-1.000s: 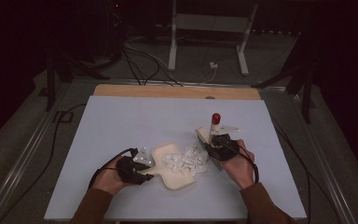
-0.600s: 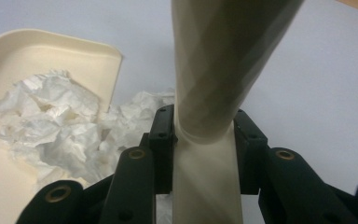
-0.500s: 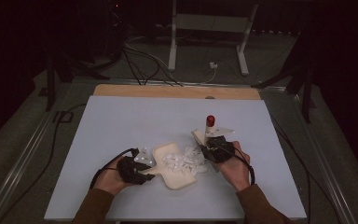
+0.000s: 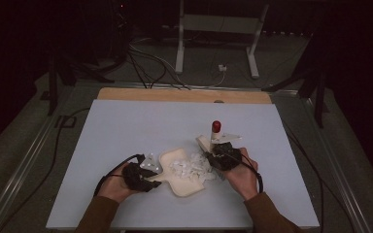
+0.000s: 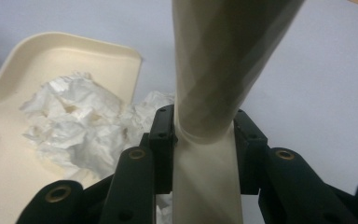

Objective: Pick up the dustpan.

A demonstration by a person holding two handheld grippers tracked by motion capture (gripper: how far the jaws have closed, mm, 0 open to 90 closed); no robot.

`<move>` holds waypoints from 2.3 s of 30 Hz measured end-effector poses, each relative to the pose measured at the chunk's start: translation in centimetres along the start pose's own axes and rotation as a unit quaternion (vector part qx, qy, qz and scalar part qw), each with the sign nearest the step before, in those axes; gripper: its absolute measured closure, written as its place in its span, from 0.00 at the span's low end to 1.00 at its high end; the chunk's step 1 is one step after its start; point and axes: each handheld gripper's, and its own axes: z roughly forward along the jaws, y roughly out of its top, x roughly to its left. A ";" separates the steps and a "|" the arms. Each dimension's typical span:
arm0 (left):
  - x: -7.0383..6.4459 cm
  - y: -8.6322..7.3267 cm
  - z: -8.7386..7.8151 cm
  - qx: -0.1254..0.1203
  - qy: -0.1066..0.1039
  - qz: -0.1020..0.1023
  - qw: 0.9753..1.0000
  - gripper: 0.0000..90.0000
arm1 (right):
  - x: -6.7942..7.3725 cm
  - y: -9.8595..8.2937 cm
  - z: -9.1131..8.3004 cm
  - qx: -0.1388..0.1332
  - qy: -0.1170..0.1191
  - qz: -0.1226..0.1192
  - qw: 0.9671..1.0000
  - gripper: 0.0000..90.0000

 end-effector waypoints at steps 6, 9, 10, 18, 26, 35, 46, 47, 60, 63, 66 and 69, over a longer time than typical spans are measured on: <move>0.0 0.0 0.0 -0.001 0.000 -0.001 1.000 0.74 | 0.6 0.1 0.1 0.001 0.003 -0.005 1.000 0.74; 0.0 0.0 0.0 -0.002 0.000 -0.003 1.000 0.74 | 0.9 0.2 0.1 0.001 0.004 -0.010 1.000 0.74; 0.0 0.0 0.0 -0.002 0.000 -0.003 1.000 0.74 | 1.0 0.2 0.1 0.001 0.006 -0.009 1.000 0.74; -0.1 0.2 0.1 -0.001 0.002 -0.002 1.000 0.74 | 1.8 0.7 0.3 0.003 0.017 -0.013 1.000 0.74; -0.1 0.3 0.2 -0.002 0.001 -0.003 1.000 0.74 | 2.8 1.0 0.4 0.004 0.026 -0.022 0.999 0.74; -0.1 0.3 0.2 -0.002 0.001 -0.003 1.000 0.74 | 3.6 1.3 0.4 0.004 0.038 -0.028 0.999 0.74; -0.2 0.2 0.4 -0.010 0.001 -0.009 1.000 0.74 | 4.2 1.5 0.2 0.001 0.047 -0.031 0.998 0.74; -0.2 0.2 0.4 -0.010 0.001 -0.009 1.000 0.74 | 4.3 1.5 0.2 0.000 0.048 -0.032 0.998 0.74; -0.3 0.0 0.6 -0.021 0.004 -0.015 1.000 0.74 | 5.4 1.6 0.0 0.003 0.059 -0.047 0.997 0.74; -0.4 -0.1 0.6 -0.026 0.006 -0.016 1.000 0.74 | 5.5 1.7 -0.1 0.004 0.062 -0.046 0.997 0.74; -0.4 -0.2 0.8 -0.029 0.006 -0.018 0.999 0.74 | 5.7 1.7 -0.2 0.005 0.064 -0.050 0.997 0.74; -0.4 -0.3 0.8 -0.030 0.007 -0.018 0.999 0.74 | 5.8 1.6 -0.1 0.006 0.065 -0.051 0.997 0.74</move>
